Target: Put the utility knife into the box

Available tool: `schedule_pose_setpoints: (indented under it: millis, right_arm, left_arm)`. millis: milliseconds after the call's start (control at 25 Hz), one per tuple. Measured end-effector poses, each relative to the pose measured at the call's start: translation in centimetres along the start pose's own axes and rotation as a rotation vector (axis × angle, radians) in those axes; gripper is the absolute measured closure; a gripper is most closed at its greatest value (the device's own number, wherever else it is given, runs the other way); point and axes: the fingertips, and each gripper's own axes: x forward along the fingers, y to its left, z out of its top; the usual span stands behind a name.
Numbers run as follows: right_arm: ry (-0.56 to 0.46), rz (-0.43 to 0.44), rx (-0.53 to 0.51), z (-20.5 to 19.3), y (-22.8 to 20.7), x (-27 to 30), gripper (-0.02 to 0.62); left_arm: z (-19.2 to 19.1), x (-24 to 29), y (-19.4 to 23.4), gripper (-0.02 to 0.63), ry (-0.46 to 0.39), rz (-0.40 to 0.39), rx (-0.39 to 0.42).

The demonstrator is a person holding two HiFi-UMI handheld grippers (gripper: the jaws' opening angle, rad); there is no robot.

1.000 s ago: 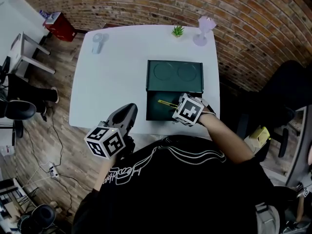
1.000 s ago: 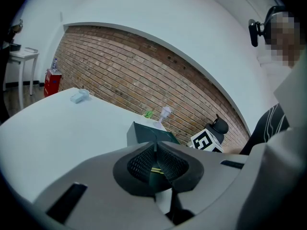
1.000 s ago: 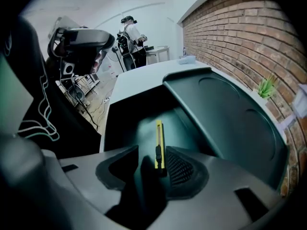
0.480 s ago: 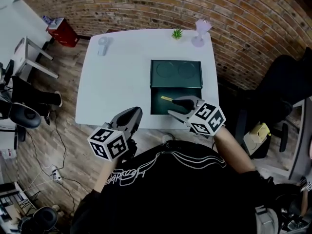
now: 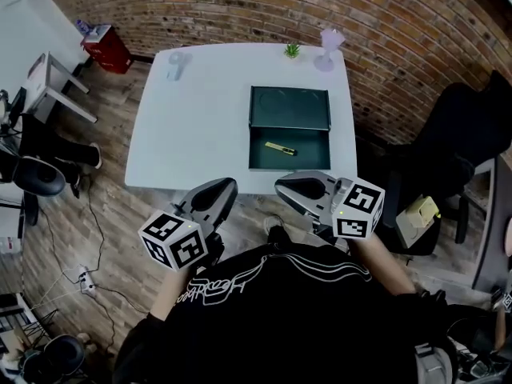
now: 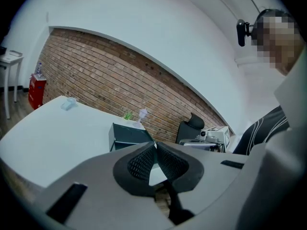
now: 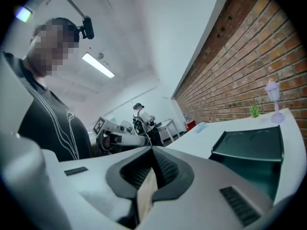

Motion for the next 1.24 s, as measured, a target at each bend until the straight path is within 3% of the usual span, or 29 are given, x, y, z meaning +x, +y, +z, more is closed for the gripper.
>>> schedule_pose_setpoints:
  millis: [480,800,1240]
  right_arm:
    - [-0.072,-0.042,-0.023,-0.2,4.7,-3.0,0.592]
    - [-0.057,-0.099,-0.042,-1.2,4.9,-4.9,0.592]
    - [-0.034,-0.112,-0.070,-1.1,4.3,-4.8,0.592]
  left_arm:
    - [-1.4,-1.6,-4.3,0.565,-0.010,-0.079,0.073]
    - [-2.0,-1.2,-6.2,0.565,0.005,-0.110,0.108]
    - [-2.2,-0.6,-6.1,0.565,0.021,-0.103,0.114]
